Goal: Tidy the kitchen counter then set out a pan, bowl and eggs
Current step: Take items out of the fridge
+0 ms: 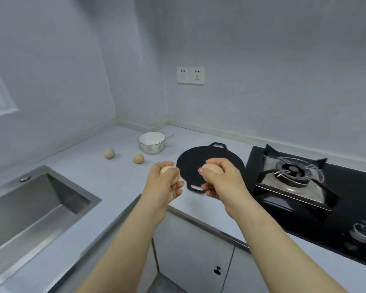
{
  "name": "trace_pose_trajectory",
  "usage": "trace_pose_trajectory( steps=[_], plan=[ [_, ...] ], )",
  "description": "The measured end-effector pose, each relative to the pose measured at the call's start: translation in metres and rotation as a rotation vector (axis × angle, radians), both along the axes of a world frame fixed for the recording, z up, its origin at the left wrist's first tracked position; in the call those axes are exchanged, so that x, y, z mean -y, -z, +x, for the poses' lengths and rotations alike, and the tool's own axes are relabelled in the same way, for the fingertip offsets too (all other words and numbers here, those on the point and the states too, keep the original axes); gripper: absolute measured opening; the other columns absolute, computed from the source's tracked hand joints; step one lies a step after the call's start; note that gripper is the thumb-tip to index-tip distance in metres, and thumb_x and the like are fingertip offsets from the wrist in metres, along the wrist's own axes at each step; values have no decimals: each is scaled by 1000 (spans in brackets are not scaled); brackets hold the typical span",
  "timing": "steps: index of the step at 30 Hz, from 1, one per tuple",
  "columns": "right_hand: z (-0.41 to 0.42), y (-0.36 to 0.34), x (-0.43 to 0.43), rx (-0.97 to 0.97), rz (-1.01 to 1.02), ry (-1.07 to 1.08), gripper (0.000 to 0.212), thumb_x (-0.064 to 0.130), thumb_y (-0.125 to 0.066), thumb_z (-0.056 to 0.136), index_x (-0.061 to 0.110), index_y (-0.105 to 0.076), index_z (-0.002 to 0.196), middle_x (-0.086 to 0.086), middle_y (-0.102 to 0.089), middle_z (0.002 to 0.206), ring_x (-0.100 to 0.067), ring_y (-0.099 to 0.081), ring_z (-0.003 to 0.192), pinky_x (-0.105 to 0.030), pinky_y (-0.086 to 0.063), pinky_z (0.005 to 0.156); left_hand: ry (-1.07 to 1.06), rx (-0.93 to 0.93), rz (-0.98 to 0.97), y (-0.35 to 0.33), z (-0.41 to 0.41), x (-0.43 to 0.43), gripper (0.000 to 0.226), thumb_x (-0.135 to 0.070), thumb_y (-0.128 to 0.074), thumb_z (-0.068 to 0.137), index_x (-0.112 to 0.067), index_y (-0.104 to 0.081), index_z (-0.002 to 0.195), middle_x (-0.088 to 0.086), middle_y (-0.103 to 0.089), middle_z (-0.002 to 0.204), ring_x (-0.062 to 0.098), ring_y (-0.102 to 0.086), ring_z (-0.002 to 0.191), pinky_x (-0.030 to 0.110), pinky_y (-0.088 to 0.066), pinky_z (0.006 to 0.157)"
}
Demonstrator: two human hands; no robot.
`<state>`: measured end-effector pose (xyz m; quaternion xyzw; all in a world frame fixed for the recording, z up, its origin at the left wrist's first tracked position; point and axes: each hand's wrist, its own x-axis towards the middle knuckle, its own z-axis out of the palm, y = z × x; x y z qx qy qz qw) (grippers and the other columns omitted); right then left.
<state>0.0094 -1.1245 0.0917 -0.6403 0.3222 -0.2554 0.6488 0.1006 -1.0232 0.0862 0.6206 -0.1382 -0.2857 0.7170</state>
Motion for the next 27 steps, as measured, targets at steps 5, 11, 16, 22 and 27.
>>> trace_pose_trajectory(
  steps=[5, 11, 16, 22, 27],
  plan=[
    [81, 14, 17, -25, 25, -114, 25, 14, -63, 86, 22, -55, 109, -6, -62, 98, -13, -59, 64, -23, -53, 61, -87, 19, 44, 12, 74, 4, 12, -10, -47, 89, -20, -49, 95, -3, -43, 65, 12, -52, 61, 20, -46, 53],
    [167, 35, 26, -65, 105, -265, 23, 11, -59, 87, 21, -55, 108, -2, -58, 88, -15, -56, 68, -26, -52, 67, -282, -81, 35, 20, 144, 5, 12, -17, -41, 96, -21, -52, 94, 2, -51, 80, 18, -54, 67, 25, -46, 62],
    [228, 54, 27, -126, 131, -330, 21, 12, -55, 86, 26, -56, 102, -4, -60, 87, -17, -59, 73, -29, -55, 75, -408, -132, 118, 37, 207, -3, 18, -22, -43, 93, -21, -60, 89, 4, -52, 87, 21, -56, 68, 28, -49, 67],
    [303, 62, 27, -154, 94, -348, 16, 13, -60, 85, 26, -56, 94, 0, -57, 85, -17, -60, 70, -30, -54, 76, -322, 13, 237, 59, 289, -8, 30, -6, -38, 91, -18, -58, 110, 1, -53, 84, 19, -54, 78, 31, -51, 82],
    [361, 69, 29, -179, 63, -319, 24, 9, -64, 80, 23, -54, 97, -2, -56, 91, -17, -57, 64, -28, -52, 69, -261, 161, 487, 78, 349, -5, 38, -20, -48, 89, -26, -47, 127, 4, -56, 115, 21, -57, 94, 29, -50, 79]
  ],
)
